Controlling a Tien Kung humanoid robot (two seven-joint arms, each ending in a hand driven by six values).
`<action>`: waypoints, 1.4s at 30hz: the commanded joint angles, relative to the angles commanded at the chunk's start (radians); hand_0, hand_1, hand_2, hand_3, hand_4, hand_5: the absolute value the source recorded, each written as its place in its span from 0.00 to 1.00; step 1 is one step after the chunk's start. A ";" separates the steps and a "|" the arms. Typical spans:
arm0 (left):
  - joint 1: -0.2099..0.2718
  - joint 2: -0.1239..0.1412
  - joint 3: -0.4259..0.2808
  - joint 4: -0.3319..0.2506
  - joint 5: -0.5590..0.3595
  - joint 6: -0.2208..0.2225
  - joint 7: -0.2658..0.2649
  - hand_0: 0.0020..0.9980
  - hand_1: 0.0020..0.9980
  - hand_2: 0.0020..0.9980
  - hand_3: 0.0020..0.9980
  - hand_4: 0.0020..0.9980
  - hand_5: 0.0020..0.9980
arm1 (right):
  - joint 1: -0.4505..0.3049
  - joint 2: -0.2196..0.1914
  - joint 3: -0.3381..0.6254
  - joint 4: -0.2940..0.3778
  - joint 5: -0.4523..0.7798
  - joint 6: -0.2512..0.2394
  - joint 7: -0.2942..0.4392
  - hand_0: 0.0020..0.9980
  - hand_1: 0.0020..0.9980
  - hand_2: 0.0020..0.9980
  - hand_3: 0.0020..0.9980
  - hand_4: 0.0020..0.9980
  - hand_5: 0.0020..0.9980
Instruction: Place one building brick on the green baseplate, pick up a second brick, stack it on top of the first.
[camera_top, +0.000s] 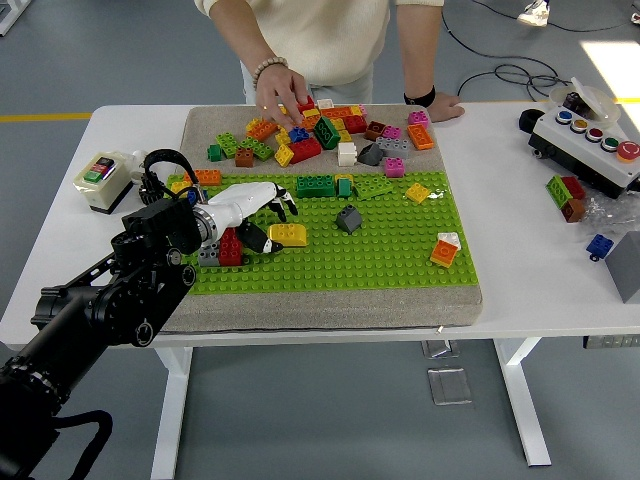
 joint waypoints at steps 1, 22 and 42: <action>-0.001 0.000 0.001 0.002 0.000 0.001 0.000 0.78 0.71 0.60 0.67 0.86 0.00 | 0.000 0.000 0.000 0.000 0.000 0.000 0.000 0.76 0.69 0.73 0.76 1.00 0.51; -0.009 0.000 0.009 0.041 -0.032 0.012 -0.002 0.77 0.71 0.59 0.65 0.85 0.00 | 0.000 -0.001 -0.004 0.000 0.002 0.000 0.000 0.76 0.69 0.74 0.76 1.00 0.51; -0.014 0.000 0.013 0.060 -0.082 0.045 0.003 0.73 0.65 0.58 0.58 0.74 0.00 | -0.001 0.000 -0.007 0.000 0.002 0.000 -0.001 0.76 0.69 0.74 0.76 1.00 0.51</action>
